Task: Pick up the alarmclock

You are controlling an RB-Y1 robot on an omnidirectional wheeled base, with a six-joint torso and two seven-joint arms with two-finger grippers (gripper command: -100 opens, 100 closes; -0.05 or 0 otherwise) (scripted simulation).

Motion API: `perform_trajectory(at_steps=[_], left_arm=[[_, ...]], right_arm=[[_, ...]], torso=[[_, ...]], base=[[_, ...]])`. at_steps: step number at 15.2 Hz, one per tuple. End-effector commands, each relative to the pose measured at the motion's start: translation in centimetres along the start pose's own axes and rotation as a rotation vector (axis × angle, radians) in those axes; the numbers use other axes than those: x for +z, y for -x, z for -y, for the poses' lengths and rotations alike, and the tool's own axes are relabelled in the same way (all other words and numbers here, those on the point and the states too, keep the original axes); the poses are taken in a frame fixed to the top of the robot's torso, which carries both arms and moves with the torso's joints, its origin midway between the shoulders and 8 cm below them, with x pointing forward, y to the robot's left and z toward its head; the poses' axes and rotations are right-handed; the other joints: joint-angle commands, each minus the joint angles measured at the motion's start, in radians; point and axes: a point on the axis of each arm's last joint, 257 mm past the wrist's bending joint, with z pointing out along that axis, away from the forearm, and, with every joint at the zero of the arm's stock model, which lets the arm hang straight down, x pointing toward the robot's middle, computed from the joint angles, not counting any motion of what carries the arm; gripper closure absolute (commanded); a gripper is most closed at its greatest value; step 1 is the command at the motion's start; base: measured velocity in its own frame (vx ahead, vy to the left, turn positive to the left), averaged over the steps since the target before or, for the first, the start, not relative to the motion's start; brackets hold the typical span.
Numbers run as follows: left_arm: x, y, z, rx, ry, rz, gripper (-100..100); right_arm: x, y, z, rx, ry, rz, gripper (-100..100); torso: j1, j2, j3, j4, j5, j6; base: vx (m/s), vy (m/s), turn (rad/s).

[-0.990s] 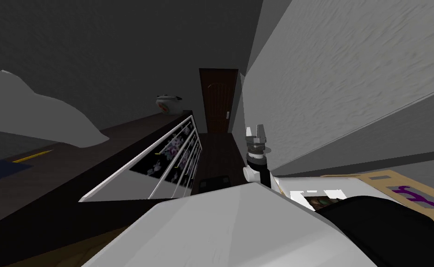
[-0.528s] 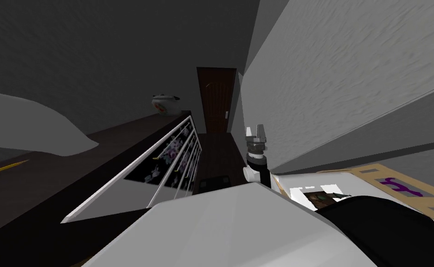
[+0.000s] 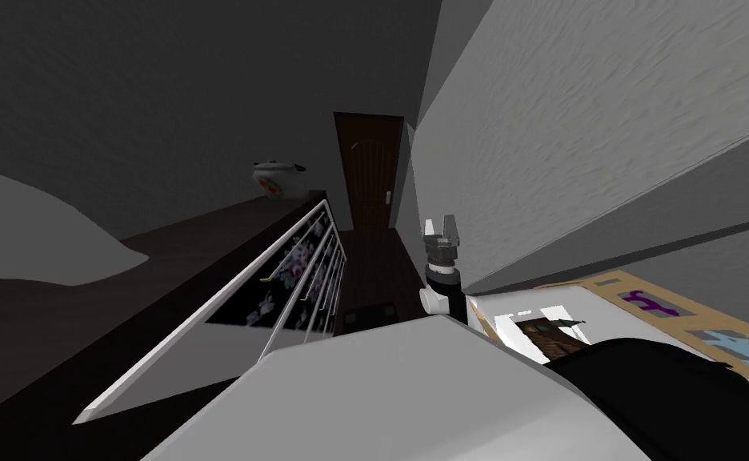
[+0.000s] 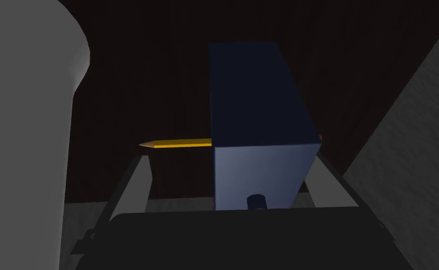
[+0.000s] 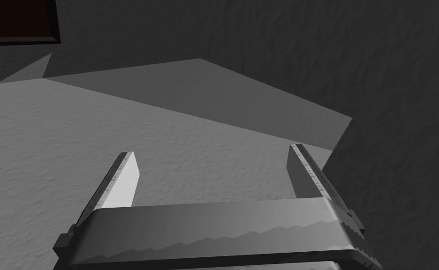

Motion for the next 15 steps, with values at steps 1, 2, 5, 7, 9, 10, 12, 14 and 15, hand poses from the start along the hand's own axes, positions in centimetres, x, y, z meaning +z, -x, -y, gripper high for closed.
perform_trajectory(at_steps=[1, 2, 5, 7, 9, 10, 12, 14, 15], left_arm=[[1.2, 0.6, -1.0, -0.041, 0.011, 0.003, -100], [1.2, 0.6, -1.0, -0.041, 0.011, 0.003, -100], [0.9, 0.4, -0.4, -0.022, -0.002, 0.005, 100], [0.8, 0.4, -0.3, -0.020, -0.005, 0.007, 100], [0.8, 0.4, -0.3, -0.018, -0.005, 0.007, 100], [1.0, 0.4, -0.8, -0.033, 0.008, 0.003, 100], [-0.3, -0.1, 0.2, 0.007, -0.004, 0.002, 100], [-0.8, -0.3, 0.6, 0.024, -0.009, 0.001, 100], [-1.1, -0.2, 1.4, 0.039, -0.035, 0.019, 100]], right_arm=[[0.0, 0.0, 0.0, 0.000, 0.000, 0.000, 0], [0.0, 0.0, 0.0, 0.000, 0.000, 0.000, 0], [0.0, 0.0, 0.0, 0.000, 0.000, 0.000, 0], [0.0, 0.0, 0.0, 0.000, 0.000, 0.000, 0], [0.0, 0.0, 0.0, 0.000, 0.000, 0.000, 0], [0.0, 0.0, 0.0, 0.000, 0.000, 0.000, 0], [0.0, 0.0, 0.0, 0.000, 0.000, 0.000, 0], [0.0, 0.0, 0.0, 0.000, 0.000, 0.000, 0], [0.0, 0.0, 0.0, 0.000, 0.000, 0.000, 0]], torso=[[0.000, 0.000, 0.000, 0.000, 0.000, 0.000], [-0.002, -0.003, -0.004, -0.005, -0.002, -0.014], [-0.002, -0.012, -0.010, -0.008, 0.000, -0.016], [-0.002, -0.015, -0.012, -0.009, 0.000, -0.018], [-0.002, -0.018, -0.014, -0.010, 0.000, -0.017], [-0.002, -0.019, -0.015, -0.010, 0.000, -0.017], [-0.004, -0.022, -0.012, -0.004, 0.004, -0.023], [-0.003, -0.030, -0.020, -0.011, 0.007, -0.029], [0.000, -0.033, -0.024, -0.015, 0.010, -0.032]], base=[[-0.120, 0.006, -0.861], [-0.139, 0.002, -0.116], [-0.065, 0.004, 0.073], [-0.008, 0.002, 0.003], [-0.003, 0.000, -0.001], [0.010, -0.011, 0.299], [0.112, -0.008, 0.232], [0.150, -0.019, 0.212], [0.071, -0.005, 0.017]])
